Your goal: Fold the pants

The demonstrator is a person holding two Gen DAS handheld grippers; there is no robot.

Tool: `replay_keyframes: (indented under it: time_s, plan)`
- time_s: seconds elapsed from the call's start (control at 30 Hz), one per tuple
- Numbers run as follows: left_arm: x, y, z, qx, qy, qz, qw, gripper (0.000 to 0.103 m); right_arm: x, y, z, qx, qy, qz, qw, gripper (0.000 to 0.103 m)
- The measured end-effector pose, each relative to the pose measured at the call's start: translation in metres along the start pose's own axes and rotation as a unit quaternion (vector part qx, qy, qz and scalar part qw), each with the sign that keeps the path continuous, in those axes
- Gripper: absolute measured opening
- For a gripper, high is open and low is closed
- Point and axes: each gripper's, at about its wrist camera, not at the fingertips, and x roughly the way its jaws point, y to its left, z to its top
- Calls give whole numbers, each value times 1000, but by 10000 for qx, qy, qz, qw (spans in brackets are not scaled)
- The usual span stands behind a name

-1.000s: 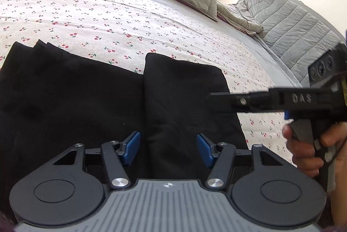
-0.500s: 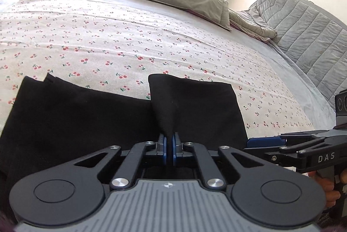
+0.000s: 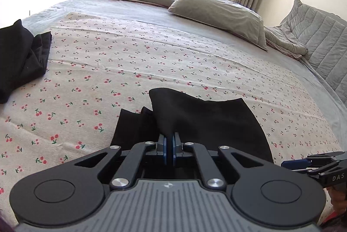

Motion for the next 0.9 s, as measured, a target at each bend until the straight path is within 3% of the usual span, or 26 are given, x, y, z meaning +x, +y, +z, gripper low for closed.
replay_keyframes:
  time_s: [0.23,0.4,0.43,0.5,0.57,0.6,0.77,0.9]
  plan:
    - [7,23,1,-224,-26,306,9993,5,14,6,-3,-14,155,45,9999,70]
    - [28,42,-5,-454,272,417,9977,8,23,6,-7,-33,257,80,9996,70]
    - [29,44,-6,-462,281,390,9978,12,24,6,-7,-46,259,76,9996,70]
    - [25,45,-5,-443,145,317,9984,29,24,5,-7,-25,248,118,9996,73]
    - [21,45,-3,-378,90,32,9992,73,24,4,-6,30,243,177,9995,75]
    - [20,45,-2,-357,74,-78,9993,78,24,4,-6,47,234,200,9995,76]
    - [35,55,1,-536,363,-560,9963,82,25,-1,-6,119,137,394,9991,80]
    - [59,75,-3,-1068,657,-1123,9857,81,28,-7,-6,301,-38,596,9978,80]
